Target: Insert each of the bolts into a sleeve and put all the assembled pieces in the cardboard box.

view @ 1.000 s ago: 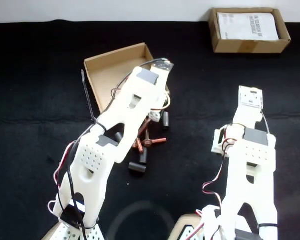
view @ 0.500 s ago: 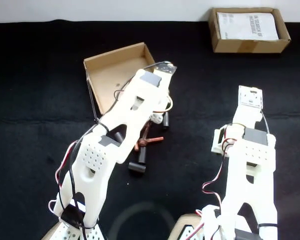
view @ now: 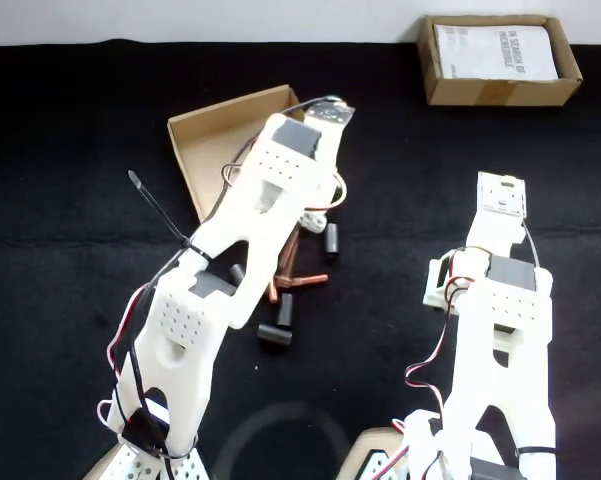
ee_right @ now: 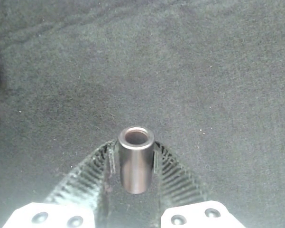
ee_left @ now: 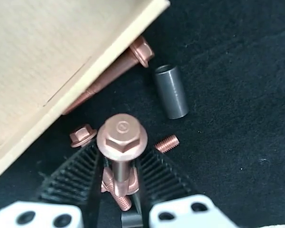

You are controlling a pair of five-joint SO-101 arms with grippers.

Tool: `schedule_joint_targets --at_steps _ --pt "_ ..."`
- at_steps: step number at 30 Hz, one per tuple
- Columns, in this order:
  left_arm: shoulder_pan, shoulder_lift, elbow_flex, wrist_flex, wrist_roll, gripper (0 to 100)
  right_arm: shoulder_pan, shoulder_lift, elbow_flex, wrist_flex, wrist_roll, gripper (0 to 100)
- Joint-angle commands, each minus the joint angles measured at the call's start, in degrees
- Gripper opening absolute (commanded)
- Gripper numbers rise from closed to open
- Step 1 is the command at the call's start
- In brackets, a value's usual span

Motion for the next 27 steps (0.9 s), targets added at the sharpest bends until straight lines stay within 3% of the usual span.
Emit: schedule_joint_targets --at_steps 1,6,13,27 --pt "0.4 -4.0 2.3 0.4 -0.4 1 0.4 -0.7 -0.8 0.2 0.9 0.8" --pt "0.9 -3.0 5.9 -1.4 -0.2 3 0.7 -0.7 -0.8 0.2 3.3 0.8" --pt "1.1 -1.9 5.8 -1.6 3.2 23 0.5 -0.7 -0.8 0.2 3.2 0.8" --pt "-0.4 -1.4 6.1 -5.7 2.8 24 0.5 -0.1 -0.8 -0.3 2.9 0.8"
